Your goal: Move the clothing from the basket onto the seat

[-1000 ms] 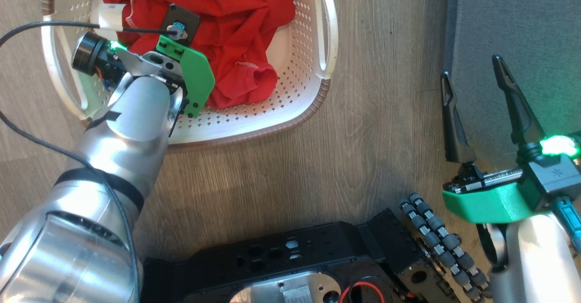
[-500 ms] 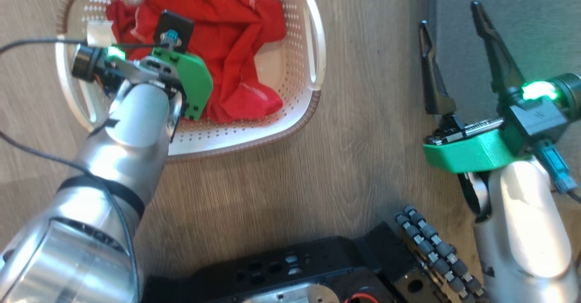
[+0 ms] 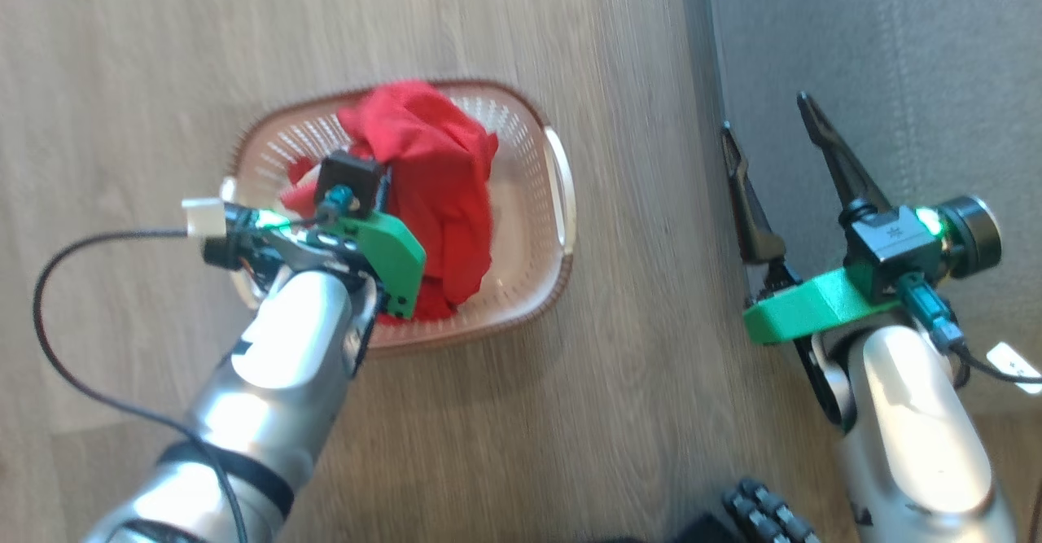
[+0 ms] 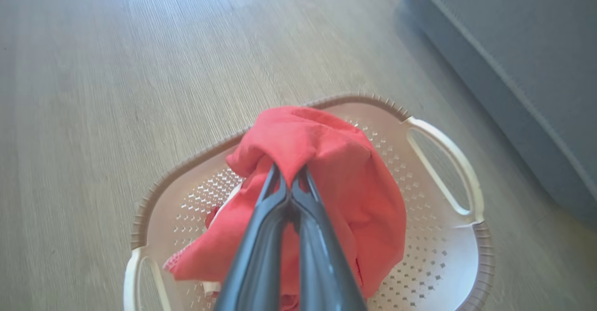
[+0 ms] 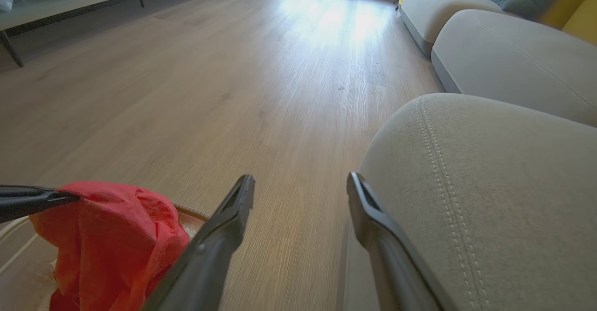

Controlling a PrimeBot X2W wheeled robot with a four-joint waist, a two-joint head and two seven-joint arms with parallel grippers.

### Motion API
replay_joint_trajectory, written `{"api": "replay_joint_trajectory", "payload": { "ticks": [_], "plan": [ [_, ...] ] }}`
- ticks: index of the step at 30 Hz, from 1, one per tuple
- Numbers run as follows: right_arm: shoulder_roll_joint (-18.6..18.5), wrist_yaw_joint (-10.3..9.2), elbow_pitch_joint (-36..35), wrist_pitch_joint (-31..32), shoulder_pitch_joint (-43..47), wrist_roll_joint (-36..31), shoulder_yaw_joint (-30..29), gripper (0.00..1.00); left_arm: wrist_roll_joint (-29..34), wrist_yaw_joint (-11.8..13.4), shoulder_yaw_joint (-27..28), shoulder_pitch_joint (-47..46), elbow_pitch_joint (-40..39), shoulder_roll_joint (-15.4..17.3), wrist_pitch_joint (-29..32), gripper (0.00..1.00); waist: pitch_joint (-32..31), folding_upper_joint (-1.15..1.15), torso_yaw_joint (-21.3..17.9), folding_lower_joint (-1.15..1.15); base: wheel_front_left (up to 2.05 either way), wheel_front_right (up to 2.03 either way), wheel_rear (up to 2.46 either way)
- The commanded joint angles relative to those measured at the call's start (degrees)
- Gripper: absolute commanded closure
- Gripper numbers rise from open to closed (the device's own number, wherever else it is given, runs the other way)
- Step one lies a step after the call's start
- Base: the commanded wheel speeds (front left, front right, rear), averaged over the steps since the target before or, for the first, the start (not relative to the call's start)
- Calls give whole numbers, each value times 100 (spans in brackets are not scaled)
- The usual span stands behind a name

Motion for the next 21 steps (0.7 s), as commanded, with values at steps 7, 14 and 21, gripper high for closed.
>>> {"api": "replay_joint_trajectory", "payload": {
  "ticks": [7,14,21],
  "plan": [
    [-115,-1,211,-37,351,-51,89,0,348,11,660,951,-1411,135,-71,100,-1473,-1,488,0,0,0,0],
    [-79,-1,426,-37,731,-20,72,0,651,-118,1271,1770,-2676,93,-72,100,-2332,-1,601,0,0,0,0],
    [-53,-1,414,-37,1259,38,91,0,834,-292,1825,2479,-3839,20,-72,100,-3121,-1,631,0,0,0,0]
  ]
}}
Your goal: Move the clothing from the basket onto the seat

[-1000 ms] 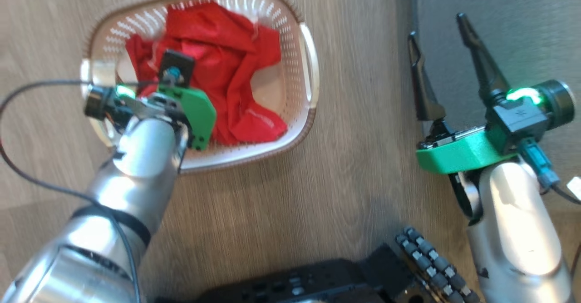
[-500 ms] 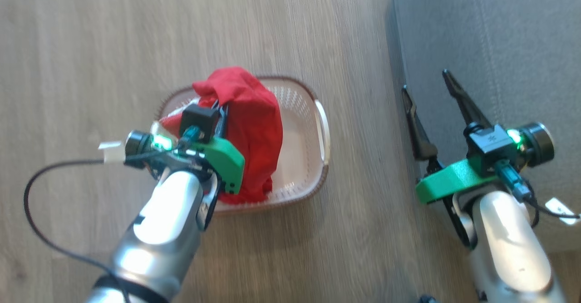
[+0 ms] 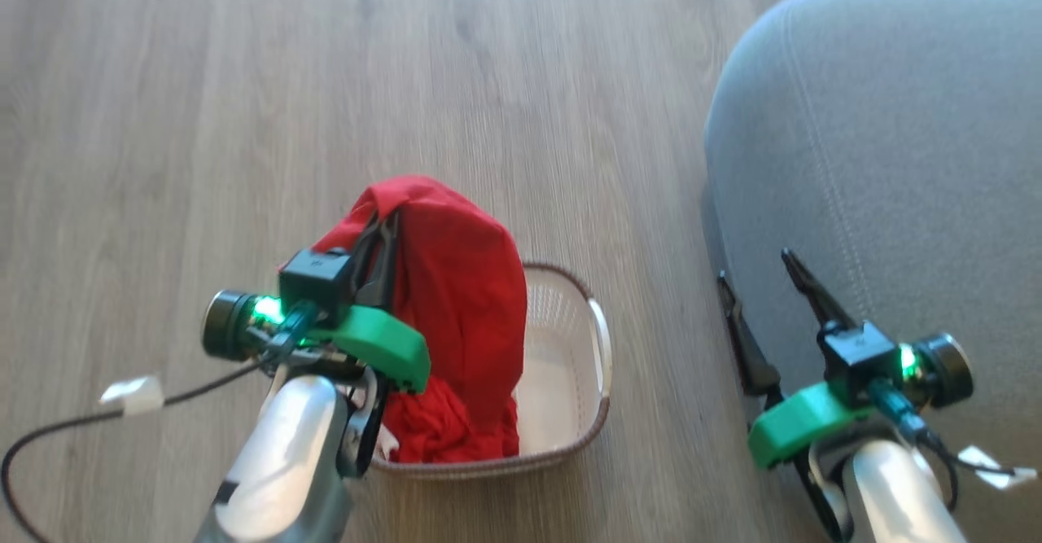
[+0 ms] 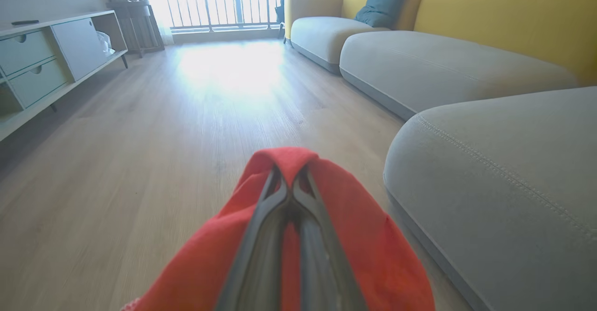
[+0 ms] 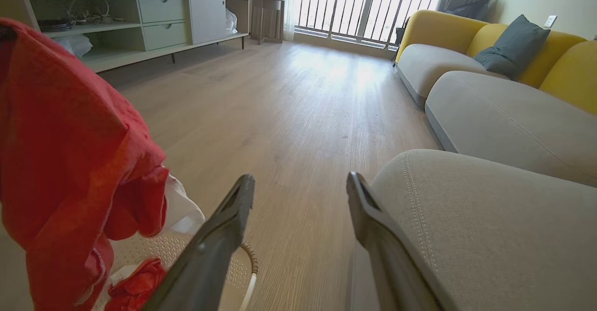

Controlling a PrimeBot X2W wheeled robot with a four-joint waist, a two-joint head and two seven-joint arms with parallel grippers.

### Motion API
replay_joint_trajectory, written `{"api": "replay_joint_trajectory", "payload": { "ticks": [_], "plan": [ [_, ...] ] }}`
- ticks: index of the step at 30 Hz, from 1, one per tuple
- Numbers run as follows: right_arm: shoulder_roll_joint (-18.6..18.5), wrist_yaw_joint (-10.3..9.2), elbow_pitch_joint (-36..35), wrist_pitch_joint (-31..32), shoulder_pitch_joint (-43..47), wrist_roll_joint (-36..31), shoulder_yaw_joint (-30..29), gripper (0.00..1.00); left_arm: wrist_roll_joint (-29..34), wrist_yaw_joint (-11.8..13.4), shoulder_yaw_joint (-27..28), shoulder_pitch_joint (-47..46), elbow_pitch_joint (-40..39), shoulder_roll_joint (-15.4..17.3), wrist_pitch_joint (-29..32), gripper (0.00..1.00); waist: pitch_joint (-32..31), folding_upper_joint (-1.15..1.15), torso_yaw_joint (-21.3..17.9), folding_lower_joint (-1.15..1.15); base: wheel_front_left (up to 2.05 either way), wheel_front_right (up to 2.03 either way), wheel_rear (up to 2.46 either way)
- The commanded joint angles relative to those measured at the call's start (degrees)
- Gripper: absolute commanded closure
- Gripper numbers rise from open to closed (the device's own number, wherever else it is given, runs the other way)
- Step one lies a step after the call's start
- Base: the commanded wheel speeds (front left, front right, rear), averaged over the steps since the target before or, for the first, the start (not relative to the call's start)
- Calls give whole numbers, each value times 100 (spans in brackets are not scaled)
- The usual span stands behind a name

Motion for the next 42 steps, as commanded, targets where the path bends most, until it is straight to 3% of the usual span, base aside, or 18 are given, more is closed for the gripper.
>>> {"api": "replay_joint_trajectory", "payload": {
  "ticks": [1,7,16,24,38,42],
  "plan": [
    [39,-1,-200,-38,76,56,131,0,14,-40,290,5,-378,42,-72,100,-426,-1,44,1,0,0,0],
    [49,-1,-324,-38,408,107,109,0,-97,-113,434,373,-1109,22,-72,100,-735,-1,101,1,0,0,0],
    [56,-1,-415,-38,523,151,144,0,-268,-10,475,727,-1807,20,-72,100,-981,-1,50,1,0,0,0],
    [50,-1,-604,-38,517,196,319,0,30,-483,265,574,-2566,20,-72,100,-953,-1,28,1,0,0,0],
    [-73,-1,-897,-38,557,360,463,0,134,-706,135,546,-2951,20,-72,100,-897,-1,-51,1,0,0,0],
    [-217,-1,-1343,-38,467,693,864,0,321,-815,102,533,-2949,19,-72,100,-851,-1,-69,1,0,0,0]
  ]
}}
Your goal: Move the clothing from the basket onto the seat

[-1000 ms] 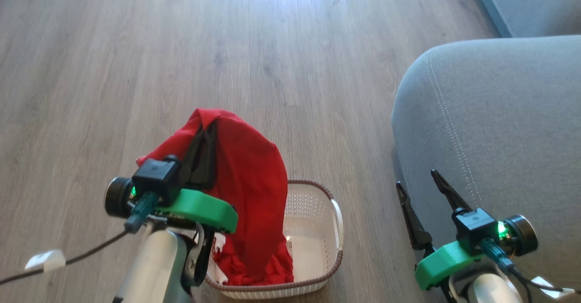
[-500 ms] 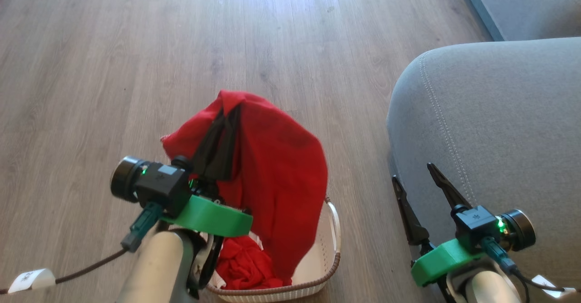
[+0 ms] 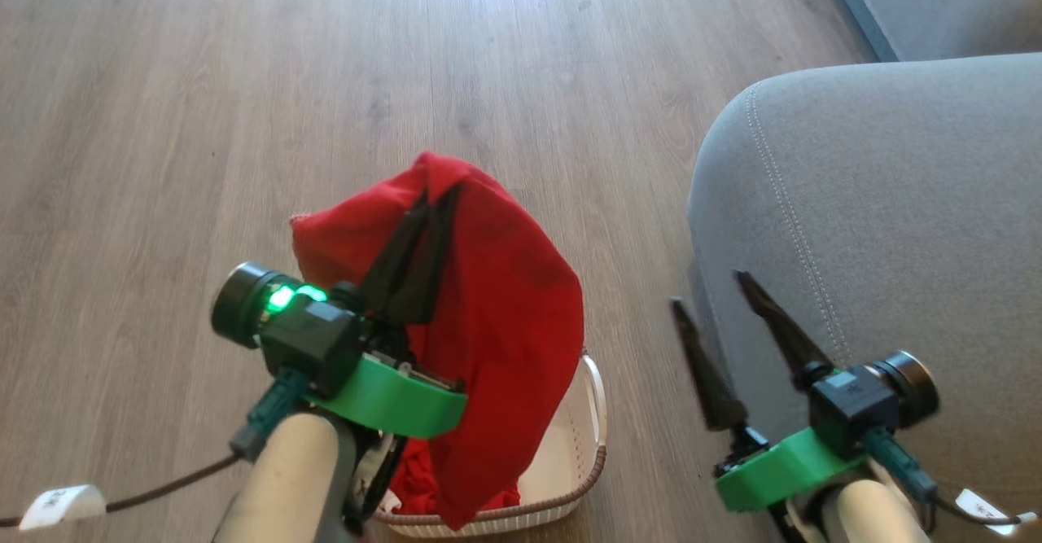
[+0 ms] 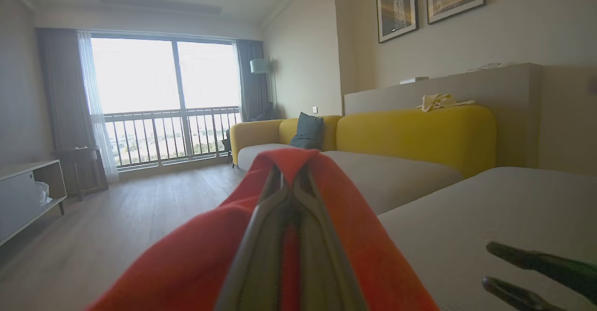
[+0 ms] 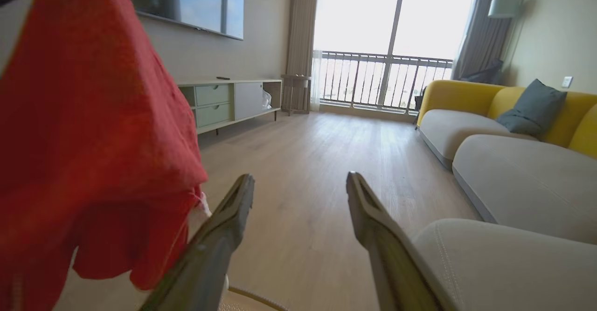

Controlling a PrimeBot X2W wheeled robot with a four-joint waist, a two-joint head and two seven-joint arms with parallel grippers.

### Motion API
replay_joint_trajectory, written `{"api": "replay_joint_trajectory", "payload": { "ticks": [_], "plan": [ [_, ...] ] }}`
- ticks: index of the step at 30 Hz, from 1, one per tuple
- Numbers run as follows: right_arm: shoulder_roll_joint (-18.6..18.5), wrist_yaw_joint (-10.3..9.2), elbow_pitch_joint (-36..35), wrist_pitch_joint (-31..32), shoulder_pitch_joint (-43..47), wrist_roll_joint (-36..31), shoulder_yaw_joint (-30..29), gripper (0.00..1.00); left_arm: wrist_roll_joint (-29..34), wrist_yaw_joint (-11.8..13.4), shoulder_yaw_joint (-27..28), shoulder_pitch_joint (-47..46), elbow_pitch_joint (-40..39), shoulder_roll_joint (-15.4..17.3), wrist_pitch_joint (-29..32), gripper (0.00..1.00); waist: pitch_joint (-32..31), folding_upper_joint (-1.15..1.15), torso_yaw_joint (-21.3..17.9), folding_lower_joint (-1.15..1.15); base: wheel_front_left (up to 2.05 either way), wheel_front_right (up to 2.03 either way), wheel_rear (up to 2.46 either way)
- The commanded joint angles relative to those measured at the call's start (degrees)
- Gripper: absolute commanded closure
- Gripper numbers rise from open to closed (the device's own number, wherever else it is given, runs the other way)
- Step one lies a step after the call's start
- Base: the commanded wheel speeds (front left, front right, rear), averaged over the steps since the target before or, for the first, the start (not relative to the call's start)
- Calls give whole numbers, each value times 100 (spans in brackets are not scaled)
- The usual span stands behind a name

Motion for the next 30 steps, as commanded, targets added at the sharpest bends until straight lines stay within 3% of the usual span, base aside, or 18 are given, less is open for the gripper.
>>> {"api": "replay_joint_trajectory", "payload": {
  "ticks": [1,5,13,22,30],
  "plan": [
    [-236,-1,-478,-38,-179,193,394,0,68,-39,143,-316,-266,34,-54,100,27,0,-5,1,0,0,0],
    [-932,-1,-954,-38,-244,441,1164,0,68,-61,155,-305,-271,34,-55,100,61,0,-9,1,0,0,0],
    [-1806,-1,-1275,-38,-565,957,1696,0,306,-148,42,-330,-253,34,-55,100,112,0,-24,1,0,0,0],
    [-2259,-1,-1082,-38,-1147,1334,2051,0,500,-295,-325,-386,-291,34,-55,100,152,0,48,1,0,0,0],
    [-2499,-1,-665,-38,-1702,1719,2876,0,648,-375,-809,-532,-319,34,-55,100,168,0,214,1,0,0,0]
  ]
}}
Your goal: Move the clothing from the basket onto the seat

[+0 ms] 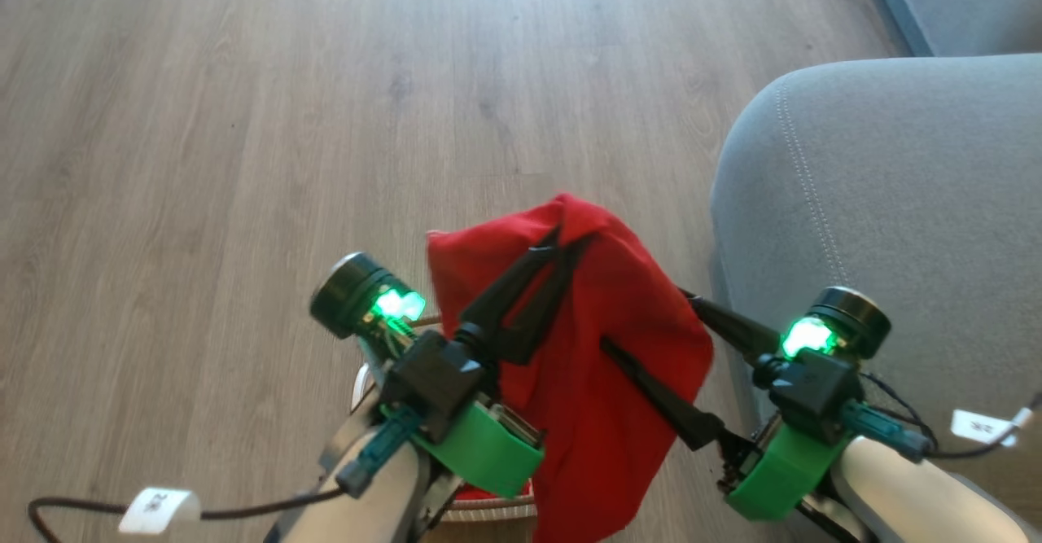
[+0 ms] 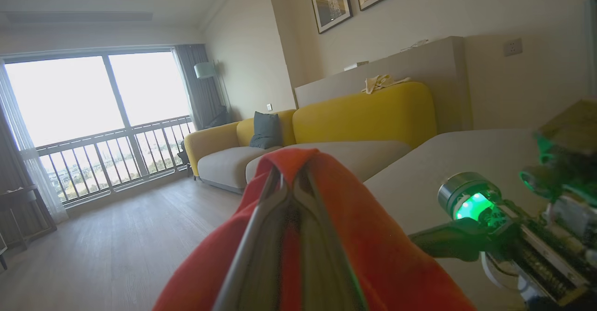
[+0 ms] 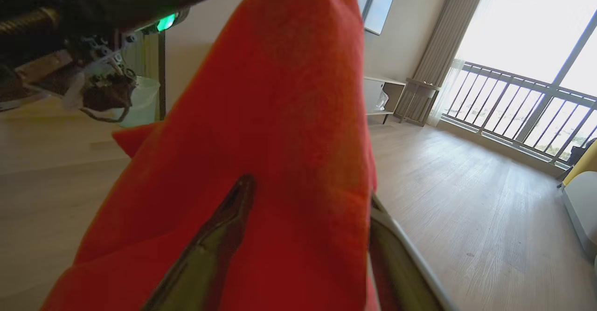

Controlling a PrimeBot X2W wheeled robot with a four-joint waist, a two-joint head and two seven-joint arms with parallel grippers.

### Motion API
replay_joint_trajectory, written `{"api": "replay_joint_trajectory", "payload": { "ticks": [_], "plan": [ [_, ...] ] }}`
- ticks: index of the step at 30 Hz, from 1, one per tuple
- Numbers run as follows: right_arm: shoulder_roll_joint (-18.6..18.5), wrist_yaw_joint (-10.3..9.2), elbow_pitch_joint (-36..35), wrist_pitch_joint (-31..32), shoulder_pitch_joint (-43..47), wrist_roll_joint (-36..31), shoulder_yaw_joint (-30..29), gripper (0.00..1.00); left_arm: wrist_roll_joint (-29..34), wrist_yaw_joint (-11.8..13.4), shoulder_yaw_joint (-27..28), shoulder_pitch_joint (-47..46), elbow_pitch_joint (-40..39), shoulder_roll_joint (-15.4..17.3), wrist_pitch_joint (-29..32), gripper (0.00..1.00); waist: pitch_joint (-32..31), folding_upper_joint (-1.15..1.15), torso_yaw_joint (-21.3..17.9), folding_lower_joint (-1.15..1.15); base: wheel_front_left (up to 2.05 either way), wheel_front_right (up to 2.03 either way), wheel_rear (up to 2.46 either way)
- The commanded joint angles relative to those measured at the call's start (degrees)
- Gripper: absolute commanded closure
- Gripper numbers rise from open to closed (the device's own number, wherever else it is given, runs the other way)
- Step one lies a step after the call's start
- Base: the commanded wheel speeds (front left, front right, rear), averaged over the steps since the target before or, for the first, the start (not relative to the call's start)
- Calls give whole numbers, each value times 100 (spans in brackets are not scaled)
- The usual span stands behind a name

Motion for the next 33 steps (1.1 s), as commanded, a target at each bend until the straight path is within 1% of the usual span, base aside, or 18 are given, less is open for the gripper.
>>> {"api": "replay_joint_trajectory", "payload": {
  "ticks": [1,6,9,16,17,18,20,22,27,28,33],
  "plan": [
    [-95,-1,-75,-37,-199,77,71,0,36,-14,133,-363,-227,10,-55,100,-5,0,23,0,0,0,0],
    [-36,-1,282,-37,-496,296,460,0,64,-31,-243,-487,-284,10,-55,100,-15,0,74,0,0,0,0],
    [15,-1,484,-37,-683,308,692,0,44,-37,-458,-514,-298,10,-55,100,-23,0,92,0,0,0,0],
    [350,-1,829,-37,-956,203,866,0,-27,-43,-782,-561,-267,10,-55,100,-7,0,143,0,0,0,0],
    [394,-1,902,-37,-962,229,908,56,-40,-43,-821,-565,-266,10,-55,100,-10,0,155,0,0,0,0],
    [446,-1,953,-37,-985,225,895,100,-49,-44,-850,-564,-266,10,-55,100,-11,0,163,0,0,0,0],
    [593,-1,1042,-37,-978,196,741,100,-85,-41,-892,-547,-266,10,-55,100,-23,0,198,0,0,0,0],
    [660,-1,1083,-37,-927,165,580,100,-127,-8,-838,-512,-260,10,-55,100,-35,0,218,0,0,0,0],
    [740,-1,1128,-37,-780,34,119,100,-379,145,-497,-330,-287,10,-55,100,-68,0,232,0,0,0,0],
    [740,-1,1128,-37,-780,34,119,100,-379,145,-497,-330,-287,10,-55,100,-68,0,232,0,0,0,0],
    [890,-1,1034,-37,-595,-165,-526,100,-425,139,-266,-137,-257,10,-55,100,-96,0,209,0,0,0,0]
  ]
}}
